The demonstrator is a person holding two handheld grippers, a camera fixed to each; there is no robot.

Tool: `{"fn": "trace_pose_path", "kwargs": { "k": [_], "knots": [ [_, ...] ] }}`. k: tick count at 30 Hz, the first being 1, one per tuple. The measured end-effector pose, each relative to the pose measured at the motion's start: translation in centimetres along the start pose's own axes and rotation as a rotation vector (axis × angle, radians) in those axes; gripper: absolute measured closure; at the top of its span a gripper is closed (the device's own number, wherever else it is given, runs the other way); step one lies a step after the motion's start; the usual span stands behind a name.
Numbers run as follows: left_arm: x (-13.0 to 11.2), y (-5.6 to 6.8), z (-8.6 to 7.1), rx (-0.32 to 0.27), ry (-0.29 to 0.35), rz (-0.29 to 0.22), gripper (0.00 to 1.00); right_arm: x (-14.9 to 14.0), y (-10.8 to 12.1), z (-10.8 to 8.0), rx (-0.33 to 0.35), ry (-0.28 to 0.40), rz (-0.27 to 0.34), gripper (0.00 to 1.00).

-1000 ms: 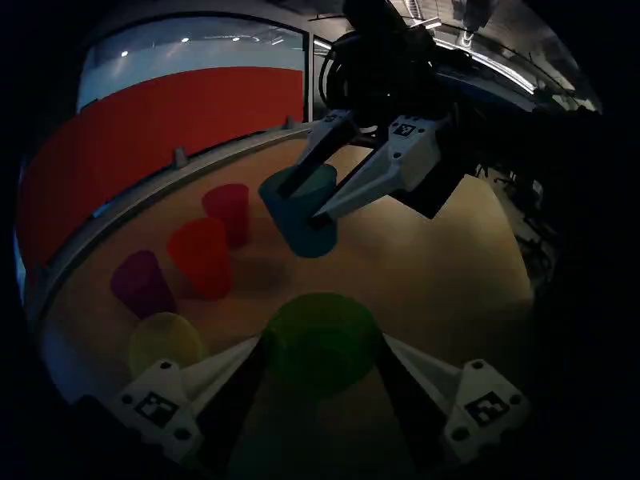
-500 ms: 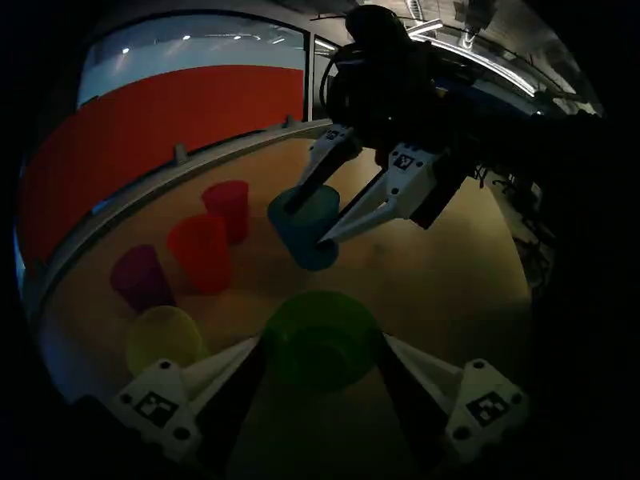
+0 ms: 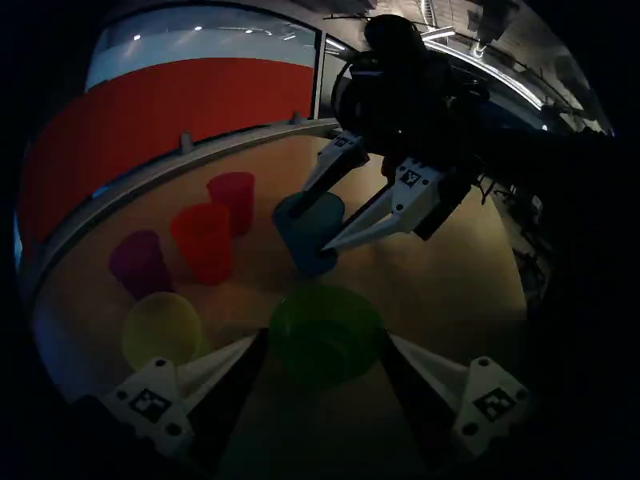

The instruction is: Pour water

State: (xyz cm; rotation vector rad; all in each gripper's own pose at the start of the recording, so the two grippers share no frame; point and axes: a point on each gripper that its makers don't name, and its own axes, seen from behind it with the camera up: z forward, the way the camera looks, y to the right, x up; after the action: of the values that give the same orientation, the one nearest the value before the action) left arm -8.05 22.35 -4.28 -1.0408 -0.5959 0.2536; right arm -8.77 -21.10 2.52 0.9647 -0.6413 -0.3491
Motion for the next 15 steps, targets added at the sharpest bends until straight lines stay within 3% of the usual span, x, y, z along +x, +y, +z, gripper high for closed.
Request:
{"fn": "trace_pose_path", "kwargs": {
  "k": [15],
  "knots": [
    [-1.5,-0.1,-0.8,0.007,-0.016,-0.031,0.02,-1.1,0.0,0.0,-0.005,-0.004,0.004,0.09]
  ]
}}
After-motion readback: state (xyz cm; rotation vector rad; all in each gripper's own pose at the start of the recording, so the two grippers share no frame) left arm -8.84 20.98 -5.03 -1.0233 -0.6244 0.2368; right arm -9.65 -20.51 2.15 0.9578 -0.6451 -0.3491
